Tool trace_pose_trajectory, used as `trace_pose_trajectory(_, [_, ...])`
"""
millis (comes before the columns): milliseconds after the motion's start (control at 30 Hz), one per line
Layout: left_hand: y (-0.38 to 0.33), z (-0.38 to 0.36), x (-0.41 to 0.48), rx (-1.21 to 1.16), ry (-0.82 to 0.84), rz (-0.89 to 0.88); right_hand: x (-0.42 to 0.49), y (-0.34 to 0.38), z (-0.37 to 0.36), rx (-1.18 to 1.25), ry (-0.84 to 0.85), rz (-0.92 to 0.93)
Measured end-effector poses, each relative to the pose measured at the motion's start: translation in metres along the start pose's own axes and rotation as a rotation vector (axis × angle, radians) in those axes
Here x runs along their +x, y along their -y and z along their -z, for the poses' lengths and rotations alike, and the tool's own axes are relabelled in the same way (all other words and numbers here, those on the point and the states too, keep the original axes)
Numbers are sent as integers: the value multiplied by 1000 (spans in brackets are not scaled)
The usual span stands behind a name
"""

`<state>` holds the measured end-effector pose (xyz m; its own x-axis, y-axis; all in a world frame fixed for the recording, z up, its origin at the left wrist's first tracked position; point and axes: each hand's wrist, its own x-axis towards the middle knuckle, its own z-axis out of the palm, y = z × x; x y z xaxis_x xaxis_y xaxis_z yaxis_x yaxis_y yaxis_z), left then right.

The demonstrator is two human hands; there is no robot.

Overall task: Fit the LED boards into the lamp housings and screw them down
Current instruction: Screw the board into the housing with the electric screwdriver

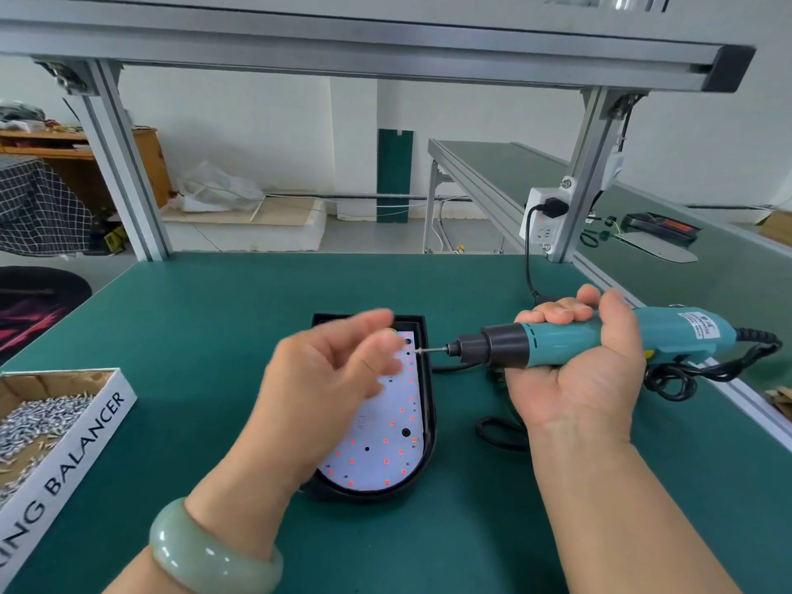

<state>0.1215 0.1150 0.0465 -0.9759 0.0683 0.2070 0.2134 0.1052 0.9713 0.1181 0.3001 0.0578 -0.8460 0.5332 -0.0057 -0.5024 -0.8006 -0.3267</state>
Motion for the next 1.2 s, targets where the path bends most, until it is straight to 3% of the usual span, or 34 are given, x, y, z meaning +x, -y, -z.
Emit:
trace_pose_trajectory(67, [7,14,13,142,-280,43,4,3,0,-8,-21,30])
trace_pose_trajectory(133, [13,25,27,365,-350,200,7,4,1,-8,-34,50])
trace_pose_trajectory(233, [24,23,43,556,-83,432,10,4,5,-47,-40,66])
trace_pose_trajectory(367, [25,12,53,599,180,551,15,0,10,-152,-48,72])
trace_pose_trajectory(700, [19,-7,68,858,221,426,32,-15,-6,-511,74,252])
trace_pose_trajectory(1200, [26,-6,70,844,221,400,40,-26,-9,-606,126,257])
